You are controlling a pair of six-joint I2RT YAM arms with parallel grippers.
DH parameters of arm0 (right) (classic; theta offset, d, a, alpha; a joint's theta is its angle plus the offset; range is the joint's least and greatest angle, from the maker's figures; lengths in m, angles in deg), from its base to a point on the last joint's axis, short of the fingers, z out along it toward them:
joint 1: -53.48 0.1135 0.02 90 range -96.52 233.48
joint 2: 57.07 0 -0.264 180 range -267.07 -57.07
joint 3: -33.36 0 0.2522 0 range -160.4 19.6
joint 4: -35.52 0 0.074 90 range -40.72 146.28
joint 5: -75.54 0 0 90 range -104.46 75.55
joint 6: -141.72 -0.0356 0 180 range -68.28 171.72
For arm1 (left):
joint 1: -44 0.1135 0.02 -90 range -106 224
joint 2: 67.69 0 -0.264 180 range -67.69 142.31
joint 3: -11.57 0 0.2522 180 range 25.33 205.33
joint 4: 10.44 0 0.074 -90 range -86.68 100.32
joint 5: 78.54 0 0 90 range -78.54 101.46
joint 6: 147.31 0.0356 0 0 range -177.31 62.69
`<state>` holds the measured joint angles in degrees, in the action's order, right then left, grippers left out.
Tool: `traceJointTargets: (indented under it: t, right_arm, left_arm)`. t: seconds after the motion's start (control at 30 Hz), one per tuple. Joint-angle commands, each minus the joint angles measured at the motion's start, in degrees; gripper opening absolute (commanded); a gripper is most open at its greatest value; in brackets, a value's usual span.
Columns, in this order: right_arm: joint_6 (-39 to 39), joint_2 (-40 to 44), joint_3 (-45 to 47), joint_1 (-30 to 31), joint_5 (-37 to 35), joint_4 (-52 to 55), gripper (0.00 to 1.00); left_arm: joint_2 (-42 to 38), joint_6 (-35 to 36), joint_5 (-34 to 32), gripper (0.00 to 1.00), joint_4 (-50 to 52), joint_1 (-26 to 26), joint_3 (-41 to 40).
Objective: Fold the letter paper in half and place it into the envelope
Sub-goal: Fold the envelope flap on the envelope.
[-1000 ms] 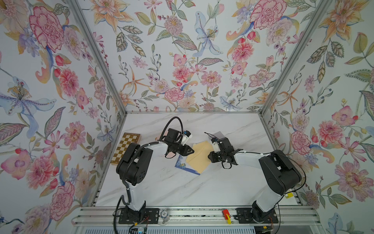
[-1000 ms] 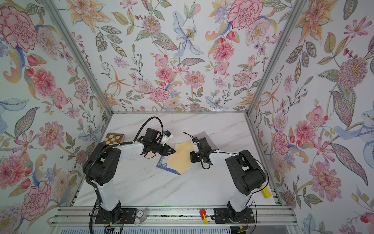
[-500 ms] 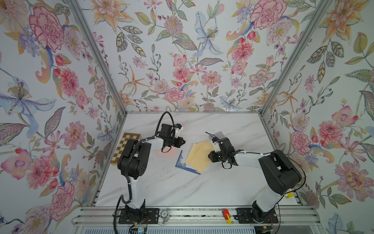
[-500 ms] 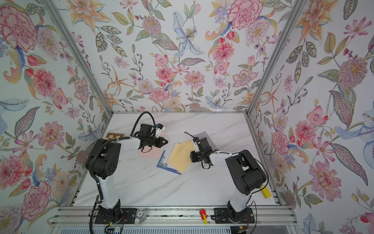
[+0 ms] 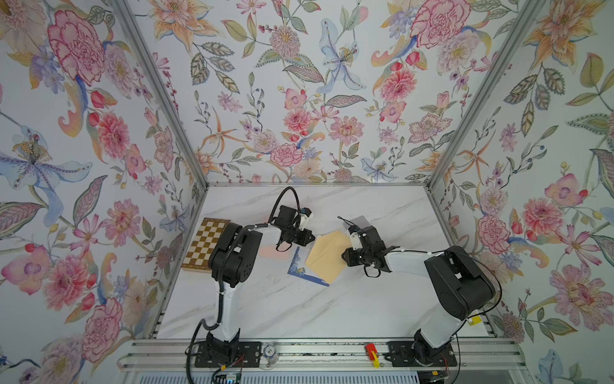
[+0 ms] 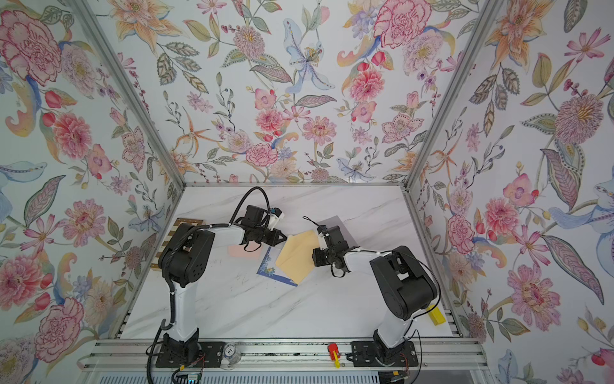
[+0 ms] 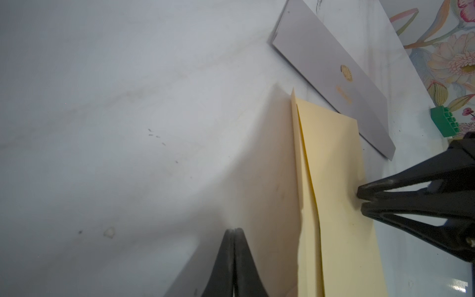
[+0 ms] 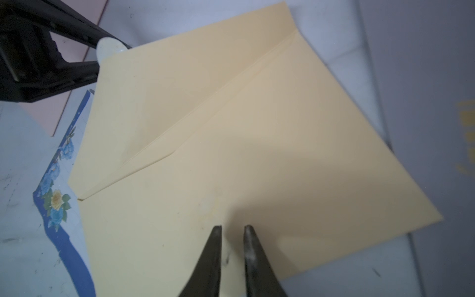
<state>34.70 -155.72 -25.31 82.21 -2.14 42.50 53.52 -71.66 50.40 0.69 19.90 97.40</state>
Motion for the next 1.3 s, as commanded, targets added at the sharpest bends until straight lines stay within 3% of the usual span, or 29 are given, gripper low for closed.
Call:
traceJointTargets:
  t: [0.0, 0.17, 0.53, 0.9, 1.27]
  right_arm:
    - [-1.4, -2.8, 2.3, -0.4, -0.5, 3.7, 0.19]
    - [-2.5, -3.4, 2.3, -0.5, -0.2, 3.4, 0.19]
    - [-6.0, -3.7, 4.0, -2.0, 2.9, -0.2, 0.18]
    - [-9.3, -4.1, 5.5, -2.7, 8.1, -7.1, 0.17]
    - [-16.5, 2.6, 6.2, -3.1, 15.7, -19.2, 0.13]
  left_arm:
    - [1.1, 1.4, 3.0, 0.07, 0.4, -1.7, 1.3]
    - [-0.7, 2.2, 4.3, 0.07, 0.1, -4.0, 0.3]
    - [-5.6, 2.3, 0.4, 0.07, -0.4, -7.7, -4.5]
    - [-1.6, -0.2, -1.6, 0.07, -4.0, -8.4, -7.3]
    - [-1.9, 1.0, -5.6, 0.06, -1.0, -8.6, -8.0]
